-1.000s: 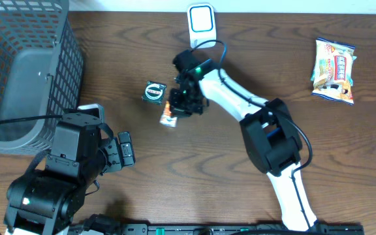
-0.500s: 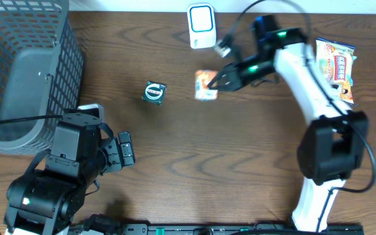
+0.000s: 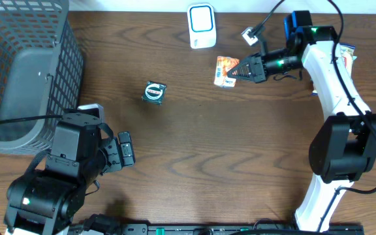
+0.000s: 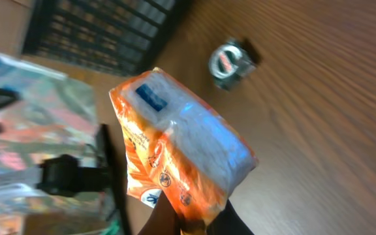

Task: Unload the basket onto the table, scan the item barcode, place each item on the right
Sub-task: 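Lift the orange box and hold it before the scanner, then carry the orange box right and set it beside the wet-wipe pack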

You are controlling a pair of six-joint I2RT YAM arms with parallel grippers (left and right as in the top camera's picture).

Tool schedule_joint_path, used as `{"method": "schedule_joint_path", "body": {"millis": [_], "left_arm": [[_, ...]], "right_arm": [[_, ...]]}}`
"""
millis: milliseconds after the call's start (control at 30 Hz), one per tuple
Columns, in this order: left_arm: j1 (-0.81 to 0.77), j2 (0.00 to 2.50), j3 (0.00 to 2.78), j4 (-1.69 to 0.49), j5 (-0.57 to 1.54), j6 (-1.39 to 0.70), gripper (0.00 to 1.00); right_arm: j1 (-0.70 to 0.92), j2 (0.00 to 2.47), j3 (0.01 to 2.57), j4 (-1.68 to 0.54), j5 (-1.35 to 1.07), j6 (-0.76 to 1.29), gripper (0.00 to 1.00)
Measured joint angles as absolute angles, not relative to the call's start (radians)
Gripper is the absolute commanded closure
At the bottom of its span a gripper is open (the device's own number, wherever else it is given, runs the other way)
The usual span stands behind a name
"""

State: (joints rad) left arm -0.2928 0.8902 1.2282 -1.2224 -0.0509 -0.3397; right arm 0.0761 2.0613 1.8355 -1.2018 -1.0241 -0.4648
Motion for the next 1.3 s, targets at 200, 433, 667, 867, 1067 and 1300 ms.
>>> {"method": "schedule_joint_path", "body": {"millis": [200, 433, 667, 867, 1067, 1300], "left_arm": [[-0.293, 0.89, 1.228, -1.222, -0.051, -0.34, 0.02], [-0.292, 0.89, 1.228, -1.224, -0.05, -0.34, 0.02], [-0.292, 0.89, 1.228, -1.223, -0.051, -0.34, 0.02], [-0.292, 0.89, 1.228, -1.223, -0.051, -0.34, 0.02], [-0.292, 0.89, 1.228, -1.222, -0.051, -0.34, 0.02], [-0.292, 0.89, 1.228, -1.222, -0.051, -0.34, 0.02]], "right_arm": [[0.178, 2.062, 1.835, -1.069, -0.456, -0.164, 0.99], [0.352, 2.063, 1.829, -0.641, 0.13, -0.159, 0.99], [0.459, 2.101, 1.832, -0.147, 0.321, -0.446, 0.99], [0.455, 2.219, 1.836, 0.075, 0.376, -0.647, 0.99], [0.436, 2.313, 1.834, 0.116, 0.389, -0.724, 0.99], [0.432, 2.317, 1.832, 0.108, 0.331, -0.75, 0.99]]}}
